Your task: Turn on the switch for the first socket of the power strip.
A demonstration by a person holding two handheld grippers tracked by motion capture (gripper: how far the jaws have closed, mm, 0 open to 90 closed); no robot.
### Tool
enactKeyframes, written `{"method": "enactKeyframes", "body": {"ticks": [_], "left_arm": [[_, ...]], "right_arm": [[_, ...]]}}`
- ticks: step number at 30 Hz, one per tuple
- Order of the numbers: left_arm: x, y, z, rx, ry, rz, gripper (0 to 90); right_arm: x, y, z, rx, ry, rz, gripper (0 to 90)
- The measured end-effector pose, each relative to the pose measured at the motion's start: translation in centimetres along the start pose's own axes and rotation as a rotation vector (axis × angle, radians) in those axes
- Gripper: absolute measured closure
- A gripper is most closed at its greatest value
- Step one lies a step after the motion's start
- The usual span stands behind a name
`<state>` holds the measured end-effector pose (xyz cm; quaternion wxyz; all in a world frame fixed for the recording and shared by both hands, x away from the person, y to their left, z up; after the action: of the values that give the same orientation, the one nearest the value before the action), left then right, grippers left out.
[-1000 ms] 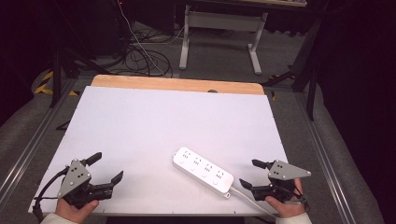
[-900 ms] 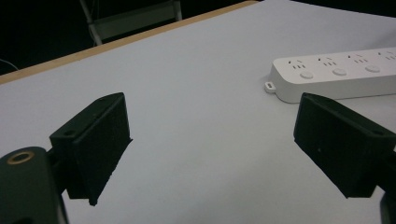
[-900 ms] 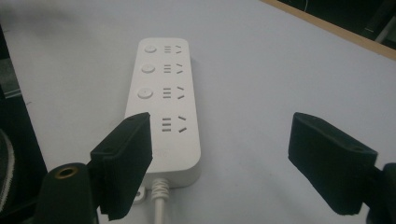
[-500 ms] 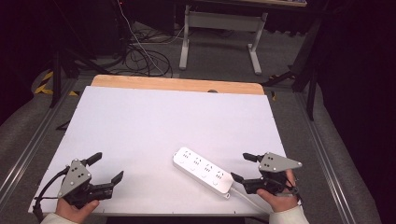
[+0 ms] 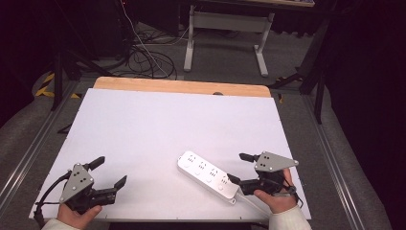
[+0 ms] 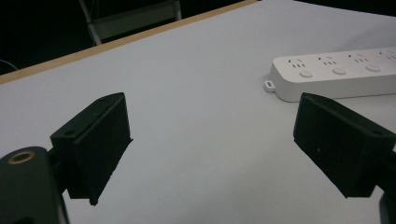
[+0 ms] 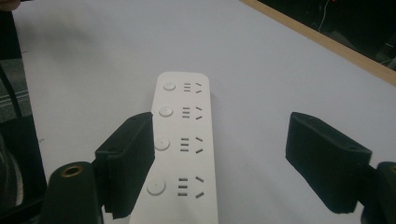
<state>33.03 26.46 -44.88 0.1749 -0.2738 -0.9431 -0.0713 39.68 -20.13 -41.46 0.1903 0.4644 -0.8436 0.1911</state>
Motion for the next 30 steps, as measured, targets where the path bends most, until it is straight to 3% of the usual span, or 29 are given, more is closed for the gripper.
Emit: {"method": "enactKeyframes", "body": {"ticks": [15, 20, 22, 24, 25, 27, 28, 29, 30], "left_arm": [[0.0, 0.0, 0.0, 0.006, -0.002, -0.002, 11.9], [0.0, 0.1, 0.0, -0.001, 0.003, 0.001, 12.3], [0.0, 0.1, 0.0, -0.002, 0.002, 0.001, 12.4], [0.0, 0.0, 0.0, 0.001, 0.003, -0.001, 12.4], [-0.1, 0.1, 0.0, -0.005, 0.006, -0.002, 12.4], [-0.2, 0.0, 0.0, 0.000, 0.007, -0.003, 12.4], [-0.2, 0.0, 0.0, -0.005, 0.009, -0.003, 12.5], [-0.2, 0.0, 0.0, -0.005, 0.009, -0.003, 12.5], [-0.2, 0.0, 0.0, -0.006, 0.008, -0.003, 12.5]], "right_arm": [[-2.4, 0.8, -1.6, 0.018, 0.016, -0.045, 26.0], [-2.6, 1.1, -1.9, 0.025, 0.038, -0.070, 39.0], [-2.4, 1.4, -2.1, 0.057, 0.062, -0.056, 51.2], [-2.4, 1.4, -2.1, 0.048, 0.066, -0.072, 52.2], [-2.4, 1.5, -2.2, 0.032, 0.076, -0.109, 55.9], [-2.4, 1.5, -2.3, 0.034, 0.080, -0.121, 60.9], [-2.5, 1.5, -2.6, 0.031, 0.111, -0.162, 69.9], [-2.5, 1.5, -2.6, 0.031, 0.111, -0.162, 69.9], [-2.7, 1.4, -2.7, 0.008, 0.142, -0.212, 76.1]]}}
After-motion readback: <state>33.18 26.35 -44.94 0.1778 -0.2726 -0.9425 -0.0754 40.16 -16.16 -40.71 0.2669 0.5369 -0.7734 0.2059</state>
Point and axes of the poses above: each handheld gripper's, and its own axes: x roughly backward along the jaws, z roughly out of its underside, y roughly to its left, the point moved 1 cm from there along -x, roughly forward along the jaws, and after that the axes turned 3 degrees about x, right-handed, at the moved point
